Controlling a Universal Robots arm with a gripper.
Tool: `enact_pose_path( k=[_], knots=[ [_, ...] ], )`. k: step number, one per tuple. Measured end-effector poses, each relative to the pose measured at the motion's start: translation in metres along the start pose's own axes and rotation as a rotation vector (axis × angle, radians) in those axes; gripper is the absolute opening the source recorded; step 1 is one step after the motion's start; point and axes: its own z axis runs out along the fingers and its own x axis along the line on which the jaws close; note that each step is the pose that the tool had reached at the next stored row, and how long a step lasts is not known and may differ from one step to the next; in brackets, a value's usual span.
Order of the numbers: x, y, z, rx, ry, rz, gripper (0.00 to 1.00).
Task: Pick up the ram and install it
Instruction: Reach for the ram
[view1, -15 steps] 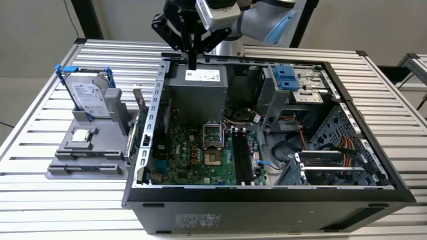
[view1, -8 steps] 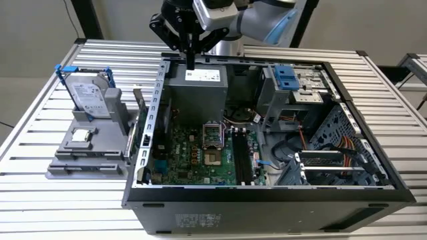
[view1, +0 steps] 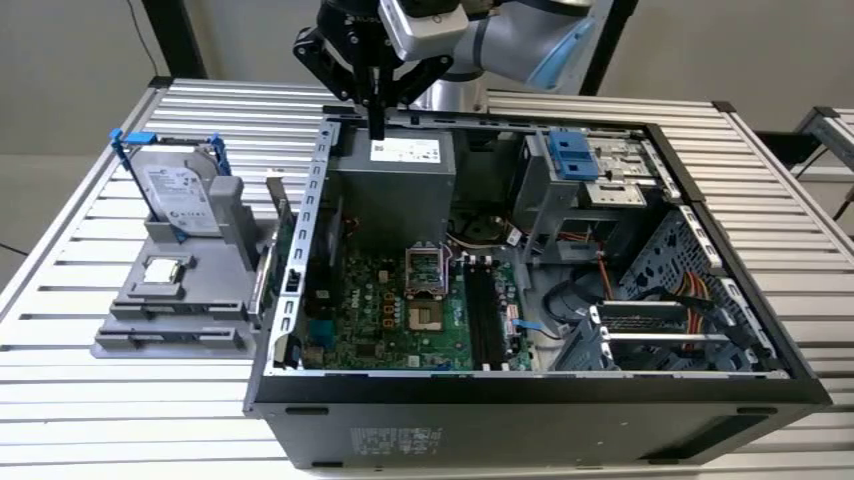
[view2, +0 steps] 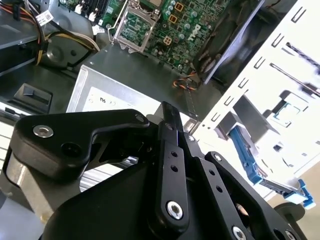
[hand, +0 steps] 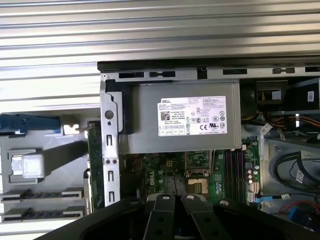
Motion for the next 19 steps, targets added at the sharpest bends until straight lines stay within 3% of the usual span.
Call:
enact_pose_path(
  k=[19],
  knots=[
    [0.007, -0.0005, -0.0001, 0.0001, 0.0011, 0.0, 0.0]
  ],
)
